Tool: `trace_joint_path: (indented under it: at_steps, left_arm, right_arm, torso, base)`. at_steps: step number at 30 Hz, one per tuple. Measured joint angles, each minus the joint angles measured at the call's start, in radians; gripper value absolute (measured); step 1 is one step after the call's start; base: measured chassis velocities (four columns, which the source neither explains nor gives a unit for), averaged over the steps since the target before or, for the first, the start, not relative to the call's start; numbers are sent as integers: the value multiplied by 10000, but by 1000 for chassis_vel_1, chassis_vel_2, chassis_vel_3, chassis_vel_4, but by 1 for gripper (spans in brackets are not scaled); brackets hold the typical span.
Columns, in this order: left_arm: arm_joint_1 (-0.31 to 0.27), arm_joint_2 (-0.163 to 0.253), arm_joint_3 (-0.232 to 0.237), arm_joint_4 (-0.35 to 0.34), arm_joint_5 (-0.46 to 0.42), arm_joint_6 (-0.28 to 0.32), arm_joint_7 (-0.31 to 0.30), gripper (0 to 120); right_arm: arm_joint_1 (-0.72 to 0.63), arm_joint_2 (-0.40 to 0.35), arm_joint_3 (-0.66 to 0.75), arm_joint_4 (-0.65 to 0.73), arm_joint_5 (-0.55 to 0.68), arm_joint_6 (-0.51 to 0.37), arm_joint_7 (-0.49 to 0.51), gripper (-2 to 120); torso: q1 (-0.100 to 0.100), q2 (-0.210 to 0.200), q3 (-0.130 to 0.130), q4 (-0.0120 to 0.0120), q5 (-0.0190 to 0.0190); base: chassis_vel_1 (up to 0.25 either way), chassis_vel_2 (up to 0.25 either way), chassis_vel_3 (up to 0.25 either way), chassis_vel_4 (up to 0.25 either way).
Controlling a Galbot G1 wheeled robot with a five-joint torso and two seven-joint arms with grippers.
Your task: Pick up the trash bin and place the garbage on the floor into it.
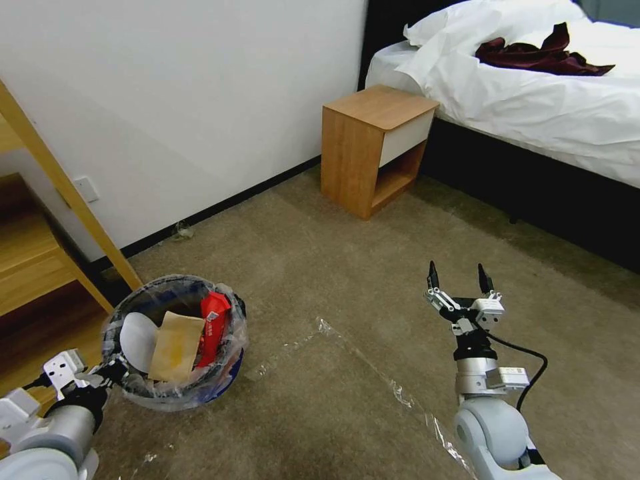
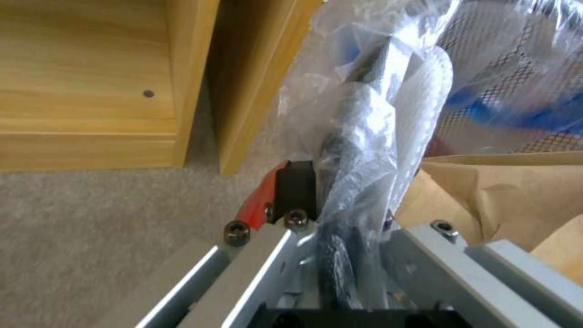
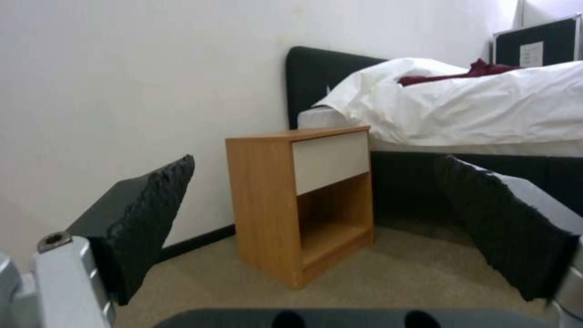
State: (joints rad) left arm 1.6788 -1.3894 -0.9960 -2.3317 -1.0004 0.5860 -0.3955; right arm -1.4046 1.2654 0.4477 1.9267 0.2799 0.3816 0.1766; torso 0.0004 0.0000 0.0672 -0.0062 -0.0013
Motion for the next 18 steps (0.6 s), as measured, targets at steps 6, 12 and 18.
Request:
trace_joint_path:
  at_steps: [6,12,18]
  left_arm:
    - [2,-28,19,16,18,-9,10,0]
    - [0,-44,70,20,50,-11,22,0]
    - [0,-32,74,12,48,-8,22,0]
  right_arm:
    - [-9,15,-7,-42,20,126,-32,100]
    - [2,5,-6,-80,74,268,-196,100]
    - [6,-16,-3,-85,94,327,-234,100]
  torso:
    - [0,0,1,0,-1]
    - [0,0,1,0,0]
    - [0,0,0,0,0]
  base:
    - [-130,104,132,-115]
    - [-46,57,33,-47]
    - [0,0,0,0]
